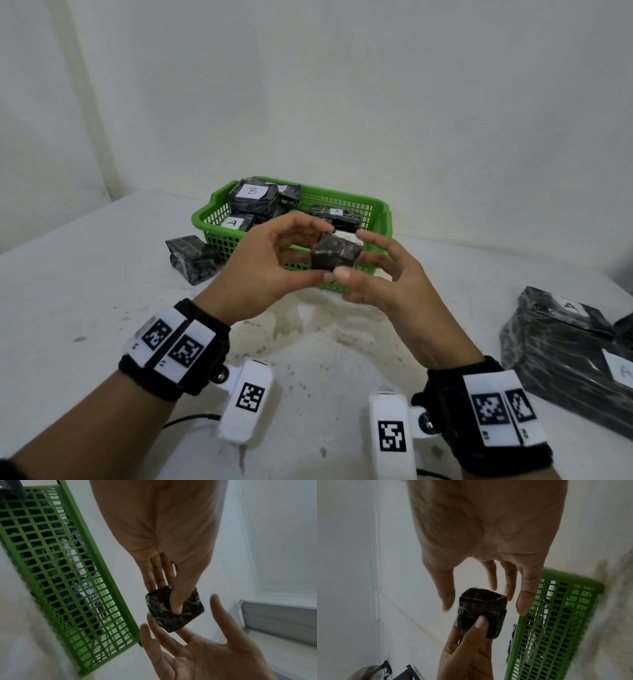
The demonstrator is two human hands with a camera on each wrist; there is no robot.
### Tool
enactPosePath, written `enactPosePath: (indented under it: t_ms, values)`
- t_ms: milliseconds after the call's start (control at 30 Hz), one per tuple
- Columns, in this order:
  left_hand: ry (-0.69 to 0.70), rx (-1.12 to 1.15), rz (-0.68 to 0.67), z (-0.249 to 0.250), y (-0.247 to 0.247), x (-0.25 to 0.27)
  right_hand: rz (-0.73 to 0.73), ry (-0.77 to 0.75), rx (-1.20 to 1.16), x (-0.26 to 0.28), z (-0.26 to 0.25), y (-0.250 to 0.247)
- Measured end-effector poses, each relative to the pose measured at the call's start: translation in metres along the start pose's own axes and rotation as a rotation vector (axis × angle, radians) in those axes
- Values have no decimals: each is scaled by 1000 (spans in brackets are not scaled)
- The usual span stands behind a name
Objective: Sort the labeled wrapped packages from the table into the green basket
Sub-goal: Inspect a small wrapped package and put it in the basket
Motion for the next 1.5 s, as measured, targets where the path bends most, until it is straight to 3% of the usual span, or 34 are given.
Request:
enactPosePath:
  t_ms: [100, 267, 800, 1033, 1233, 1367, 1500]
  values:
    - [56, -27, -47, 3, 7, 1, -38, 73, -101, -2, 4, 8]
    - [110, -132, -122, 10, 13, 2, -74, 36, -153, -1, 3, 10]
    - [209, -239, -85, 14, 7, 2, -30, 17, -122, -7, 7, -1]
    - [170, -125, -149, 12, 13, 4, -55, 16, -30, -2, 5, 2]
    - [102, 56, -185, 6, 14, 4, -173, 142, -148, 0, 3, 8]
    - [101, 65, -184, 3, 19, 3, -124, 181, -211, -3, 3, 0]
    - [-39, 90, -70, -10, 11, -2, -10, 146, -344, -6, 1, -13]
Point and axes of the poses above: each hand's wrist, its own x-axis away from the middle knuckle, its own y-axis out of the palm, z = x × y, the point moved 7 cm from there along -x, towards the middle knuckle, and after that the axes turned 11 degrees about y, right-handed, at the moved point
